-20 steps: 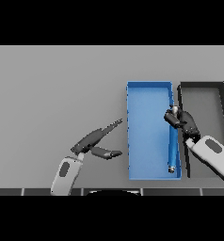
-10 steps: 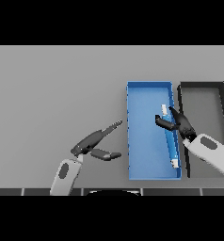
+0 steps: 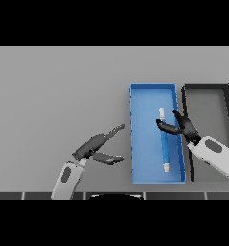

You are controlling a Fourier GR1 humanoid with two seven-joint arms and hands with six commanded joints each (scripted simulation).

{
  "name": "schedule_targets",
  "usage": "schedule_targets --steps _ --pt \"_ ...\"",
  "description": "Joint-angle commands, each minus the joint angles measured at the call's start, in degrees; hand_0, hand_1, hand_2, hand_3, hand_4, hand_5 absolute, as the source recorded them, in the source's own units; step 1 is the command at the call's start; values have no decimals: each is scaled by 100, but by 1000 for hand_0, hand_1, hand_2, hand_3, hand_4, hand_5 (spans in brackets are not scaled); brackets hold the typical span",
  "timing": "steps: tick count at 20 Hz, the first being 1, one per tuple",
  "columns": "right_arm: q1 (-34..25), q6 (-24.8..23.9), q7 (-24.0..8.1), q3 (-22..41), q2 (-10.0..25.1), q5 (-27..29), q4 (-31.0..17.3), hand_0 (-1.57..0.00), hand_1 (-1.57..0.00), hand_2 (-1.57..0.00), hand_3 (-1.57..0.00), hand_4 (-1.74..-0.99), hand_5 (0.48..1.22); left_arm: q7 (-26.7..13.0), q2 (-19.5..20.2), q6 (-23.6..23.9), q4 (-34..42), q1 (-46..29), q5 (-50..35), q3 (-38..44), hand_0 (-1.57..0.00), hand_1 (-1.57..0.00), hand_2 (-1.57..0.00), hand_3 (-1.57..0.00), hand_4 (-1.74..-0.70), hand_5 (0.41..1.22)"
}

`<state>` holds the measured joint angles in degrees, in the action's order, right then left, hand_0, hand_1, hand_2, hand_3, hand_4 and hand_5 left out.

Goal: Pick up the blue pipe and place it into the blue bin.

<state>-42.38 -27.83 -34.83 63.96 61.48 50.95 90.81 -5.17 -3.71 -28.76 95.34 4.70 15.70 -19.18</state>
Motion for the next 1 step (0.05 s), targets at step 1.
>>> schedule_targets --steps 1 --pt "23 11 47 -9 -7 8 -24 -6 -5 -5 -3 -1022 643 4 -12 19 -35 1 39 -20 1 1 1 1 -885 431"
